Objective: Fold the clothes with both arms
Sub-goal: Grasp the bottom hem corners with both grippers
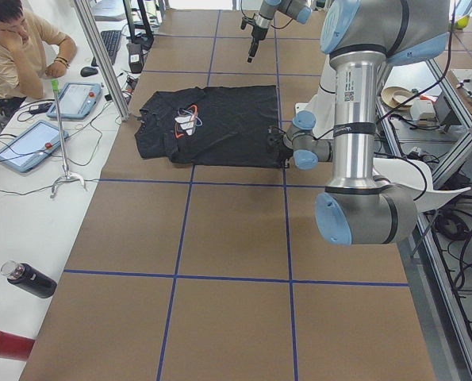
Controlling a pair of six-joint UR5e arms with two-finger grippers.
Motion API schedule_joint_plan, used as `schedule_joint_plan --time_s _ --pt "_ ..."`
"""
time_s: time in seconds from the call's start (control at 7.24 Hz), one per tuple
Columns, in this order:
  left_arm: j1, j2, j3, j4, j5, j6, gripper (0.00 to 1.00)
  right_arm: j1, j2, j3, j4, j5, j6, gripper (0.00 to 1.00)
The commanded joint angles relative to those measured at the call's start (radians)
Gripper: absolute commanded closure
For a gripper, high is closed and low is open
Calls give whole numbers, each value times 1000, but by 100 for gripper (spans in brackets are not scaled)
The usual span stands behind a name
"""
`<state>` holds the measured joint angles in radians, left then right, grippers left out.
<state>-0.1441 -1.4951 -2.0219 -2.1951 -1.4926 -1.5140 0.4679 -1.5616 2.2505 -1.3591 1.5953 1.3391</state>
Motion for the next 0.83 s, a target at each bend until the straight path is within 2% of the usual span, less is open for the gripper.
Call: schedule_joint_plan --time_s 0.0,0.41,0.69 --pt "-2 2 -1 0 2 2 100 -2 0 0 0 0 0 0" --pt "-3 6 -46 3 14 2 100 -43 -26 0 2 -1 30 0" --pt "-8 6 -76 3 14 2 100 -131 -87 7 8 -60 96 0"
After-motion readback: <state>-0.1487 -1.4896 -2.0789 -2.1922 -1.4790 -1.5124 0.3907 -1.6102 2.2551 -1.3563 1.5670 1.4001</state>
